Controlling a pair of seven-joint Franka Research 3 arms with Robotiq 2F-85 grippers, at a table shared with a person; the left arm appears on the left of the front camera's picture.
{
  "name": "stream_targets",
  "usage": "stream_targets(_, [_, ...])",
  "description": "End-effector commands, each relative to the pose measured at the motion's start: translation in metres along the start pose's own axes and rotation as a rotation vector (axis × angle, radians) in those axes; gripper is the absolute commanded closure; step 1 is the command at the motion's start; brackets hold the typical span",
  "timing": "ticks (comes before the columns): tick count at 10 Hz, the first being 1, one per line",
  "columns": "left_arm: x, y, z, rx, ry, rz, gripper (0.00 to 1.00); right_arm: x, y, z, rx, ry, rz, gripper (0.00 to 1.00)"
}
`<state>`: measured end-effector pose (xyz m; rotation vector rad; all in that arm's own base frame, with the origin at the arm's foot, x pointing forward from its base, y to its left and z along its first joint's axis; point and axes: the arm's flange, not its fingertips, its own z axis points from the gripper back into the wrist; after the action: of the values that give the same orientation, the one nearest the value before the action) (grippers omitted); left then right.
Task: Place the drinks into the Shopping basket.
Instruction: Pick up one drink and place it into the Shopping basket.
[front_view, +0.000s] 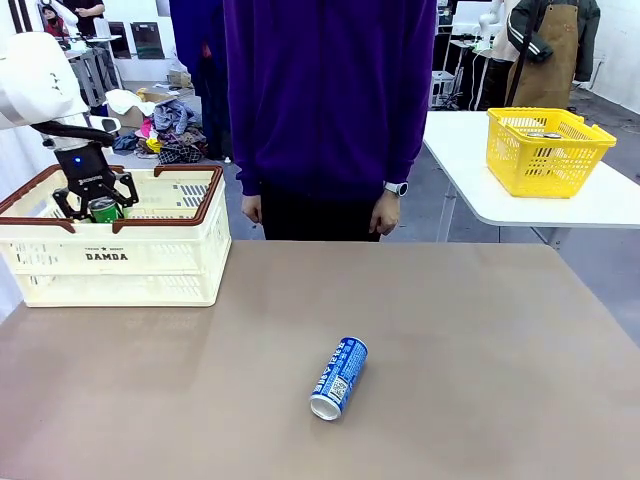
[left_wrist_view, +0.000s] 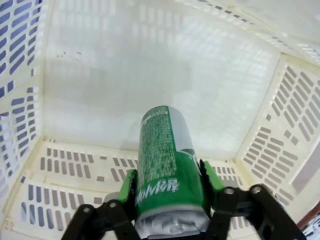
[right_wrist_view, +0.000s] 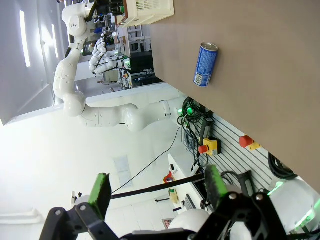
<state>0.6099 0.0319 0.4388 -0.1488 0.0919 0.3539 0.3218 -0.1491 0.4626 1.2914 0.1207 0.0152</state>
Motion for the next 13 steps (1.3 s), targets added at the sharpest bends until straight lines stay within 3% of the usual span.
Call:
stream_targets(1, [0.002,0.0,0.007,0.014,-0.006,0.006,0.0,-0.002,0.004,0.001,-0.001,0.008,-0.013,0.0])
stream_targets(8, [-0.009,0.002,0.035,-0.038,-0.076,0.006,0.0,-0.002,0.004,0.001,-0.001,0.008,-0.013,0.0])
stream_targets(11, [-0.056,-0.003,0.123,-0.182,-0.19,-0.051,0.0,-0.002,0.004,0.001,-0.001,0.008,-0.013,0.0])
stream_targets(13, [-0.125,-0.002,0.192,-0.36,-0.189,-0.13,0.0,-0.002,0.004,0.001,-0.001,0.008,-0.013,0.0])
